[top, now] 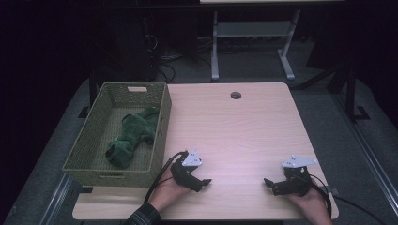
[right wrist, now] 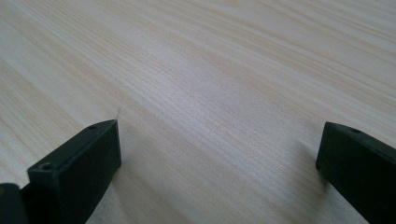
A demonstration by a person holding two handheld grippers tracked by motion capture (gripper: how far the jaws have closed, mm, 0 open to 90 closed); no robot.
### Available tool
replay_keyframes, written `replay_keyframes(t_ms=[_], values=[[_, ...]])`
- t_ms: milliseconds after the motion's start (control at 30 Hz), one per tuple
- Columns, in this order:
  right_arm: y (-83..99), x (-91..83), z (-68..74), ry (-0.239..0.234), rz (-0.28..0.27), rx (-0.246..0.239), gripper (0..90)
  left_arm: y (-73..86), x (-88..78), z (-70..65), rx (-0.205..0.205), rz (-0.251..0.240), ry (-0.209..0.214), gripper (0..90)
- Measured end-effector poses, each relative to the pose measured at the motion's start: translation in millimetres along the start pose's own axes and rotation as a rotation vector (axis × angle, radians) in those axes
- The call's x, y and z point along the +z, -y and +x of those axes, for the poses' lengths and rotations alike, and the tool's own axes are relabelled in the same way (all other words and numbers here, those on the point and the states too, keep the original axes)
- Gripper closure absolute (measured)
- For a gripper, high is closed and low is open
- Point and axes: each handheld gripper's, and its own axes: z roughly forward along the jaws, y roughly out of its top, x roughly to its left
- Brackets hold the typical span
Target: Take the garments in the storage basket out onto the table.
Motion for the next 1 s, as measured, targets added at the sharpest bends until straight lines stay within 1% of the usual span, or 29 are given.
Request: replay_keyframes(t_ms=[300,533,600,633,767,800,833,900,933,1000], values=[[0.0,0.0,-0.1,0.001,0.001,-0.001,0.0,-0.1,0.4,-0.4,0.003,0.000,0.003,12.8],[0.0,0.0,-0.2,0.001,0.001,-0.002,0.0,0.2,-0.2,2.1,0.003,-0.002,0.002,12.9],[-0.1,0.0,-0.1,0.001,0.001,-0.001,0.0,0.2,-0.5,2.7,-0.010,-0.007,0.002,12.9],[-0.1,0.0,-0.2,0.001,0.001,-0.001,0.0,0.3,-0.5,2.8,-0.024,-0.016,0.008,12.9],[-0.2,0.1,-0.2,0.001,0.001,-0.001,0.0,-1.1,-2.6,3.4,-0.015,-0.014,0.011,12.9],[-0.2,0.1,-0.2,0.001,0.001,-0.001,0.0,-1.6,-3.4,3.1,-0.021,-0.022,0.009,12.9],[-0.3,0.1,-0.2,0.000,0.001,-0.001,0.0,-2.1,-5.3,4.1,-0.036,-0.039,0.013,12.9],[-0.3,0.1,-0.2,0.000,0.001,-0.001,0.0,-2.8,-6.8,4.9,-0.041,-0.044,0.017,12.9],[-0.3,0.1,-0.2,0.000,0.001,-0.001,0.0,-3.2,-6.9,4.5,-0.049,-0.052,0.018,12.9],[-0.3,0.1,-0.2,0.000,0.001,-0.001,0.0,-4.4,-8.4,4.6,-0.038,-0.045,0.018,12.9]])
